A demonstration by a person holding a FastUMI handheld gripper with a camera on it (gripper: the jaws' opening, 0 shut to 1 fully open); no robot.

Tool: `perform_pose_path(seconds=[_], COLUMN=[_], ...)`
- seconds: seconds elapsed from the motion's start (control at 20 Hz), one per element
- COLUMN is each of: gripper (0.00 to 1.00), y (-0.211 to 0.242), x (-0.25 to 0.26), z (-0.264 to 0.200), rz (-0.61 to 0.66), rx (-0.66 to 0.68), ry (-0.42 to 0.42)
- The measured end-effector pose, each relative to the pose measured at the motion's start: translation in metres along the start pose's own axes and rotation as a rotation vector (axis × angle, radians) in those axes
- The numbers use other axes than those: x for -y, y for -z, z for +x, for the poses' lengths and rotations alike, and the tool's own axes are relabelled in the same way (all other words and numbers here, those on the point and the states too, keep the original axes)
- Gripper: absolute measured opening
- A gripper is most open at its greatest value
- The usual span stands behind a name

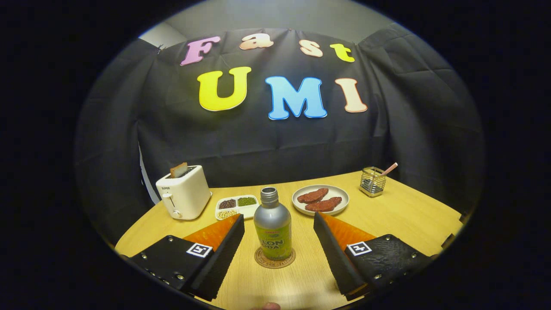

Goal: Take the bottle from table, then pour the juice into the cup, finally place the bottle on the coaster

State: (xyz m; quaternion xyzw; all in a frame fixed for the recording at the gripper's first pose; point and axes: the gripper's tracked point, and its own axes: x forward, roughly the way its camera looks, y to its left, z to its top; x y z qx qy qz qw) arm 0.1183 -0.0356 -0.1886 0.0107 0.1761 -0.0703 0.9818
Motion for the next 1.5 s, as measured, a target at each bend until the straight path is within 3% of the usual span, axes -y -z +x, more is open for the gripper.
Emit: perform_pose_path(seconds=[0.65,1.5], gripper=[0.98,0.98], y=[-0.068,-0.109], x=[-0.013,-0.019], z=[-0.092,-0.13], rz=[-0.094,-0.117], rx=[0.159,0.25], ry=[-0.106,-0.088])
